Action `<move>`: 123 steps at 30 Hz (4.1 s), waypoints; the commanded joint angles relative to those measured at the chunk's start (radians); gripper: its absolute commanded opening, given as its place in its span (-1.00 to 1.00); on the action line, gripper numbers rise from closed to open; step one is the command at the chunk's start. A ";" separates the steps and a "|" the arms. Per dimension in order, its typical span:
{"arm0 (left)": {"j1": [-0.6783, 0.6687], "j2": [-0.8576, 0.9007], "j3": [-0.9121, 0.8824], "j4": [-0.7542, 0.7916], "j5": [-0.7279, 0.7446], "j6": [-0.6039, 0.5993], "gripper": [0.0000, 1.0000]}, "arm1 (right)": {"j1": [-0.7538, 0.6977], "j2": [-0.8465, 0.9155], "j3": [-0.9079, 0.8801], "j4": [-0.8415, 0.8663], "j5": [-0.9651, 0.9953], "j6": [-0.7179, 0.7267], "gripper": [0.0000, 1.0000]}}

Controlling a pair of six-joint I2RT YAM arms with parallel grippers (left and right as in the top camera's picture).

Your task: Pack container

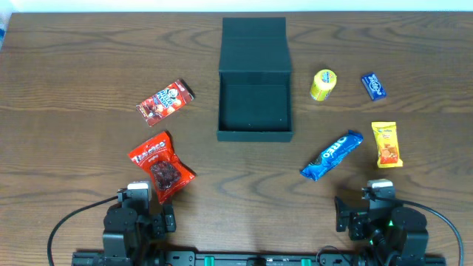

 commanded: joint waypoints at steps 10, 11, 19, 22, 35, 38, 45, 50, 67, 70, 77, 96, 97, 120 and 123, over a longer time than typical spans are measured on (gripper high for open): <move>0.007 -0.007 -0.007 -0.075 -0.009 0.005 0.91 | -0.006 -0.007 -0.006 -0.003 -0.008 -0.015 0.98; 0.007 -0.007 -0.007 -0.075 -0.009 0.005 0.91 | -0.006 -0.007 -0.006 -0.003 -0.008 -0.015 0.98; 0.007 -0.006 -0.007 -0.047 -0.026 0.004 0.91 | -0.006 -0.007 -0.006 -0.003 -0.008 -0.015 0.98; 0.007 -0.005 -0.005 -0.019 -0.026 0.004 0.92 | -0.006 -0.007 -0.006 -0.003 -0.008 -0.015 0.98; 0.007 0.266 0.171 0.037 -0.071 0.004 0.91 | -0.006 -0.007 -0.006 -0.003 -0.008 -0.015 0.98; 0.007 0.397 0.265 0.064 -0.071 0.004 0.92 | -0.006 -0.007 -0.006 -0.003 -0.008 -0.015 0.98; 0.007 0.609 0.449 0.104 -0.070 0.004 0.91 | -0.006 -0.007 -0.006 -0.003 -0.008 -0.015 0.99; 0.006 0.689 0.540 0.099 -0.037 0.001 0.91 | -0.006 -0.007 -0.006 -0.003 -0.008 -0.015 0.99; 0.007 0.942 0.641 -0.066 0.191 -0.375 0.92 | -0.006 -0.007 -0.006 -0.003 -0.008 -0.015 0.98; 0.006 0.999 0.641 -0.093 0.109 -0.536 0.91 | -0.006 -0.007 -0.006 -0.003 -0.008 -0.015 0.99; 0.006 1.207 0.641 -0.072 0.100 -0.655 0.91 | -0.006 -0.007 -0.006 -0.003 -0.008 -0.015 0.99; 0.000 1.548 0.640 0.110 0.011 -0.599 0.91 | -0.006 -0.007 -0.006 -0.003 -0.008 -0.015 0.98; -0.006 1.560 0.640 0.129 0.009 -0.570 0.91 | -0.006 -0.007 -0.006 -0.003 -0.008 -0.015 0.98; -0.014 1.571 0.464 0.312 0.007 -0.573 0.91 | -0.006 -0.007 -0.006 -0.003 -0.008 -0.015 0.99; -0.014 1.571 0.464 0.311 0.008 -0.573 0.99 | -0.006 -0.007 -0.006 -0.003 -0.008 -0.015 0.98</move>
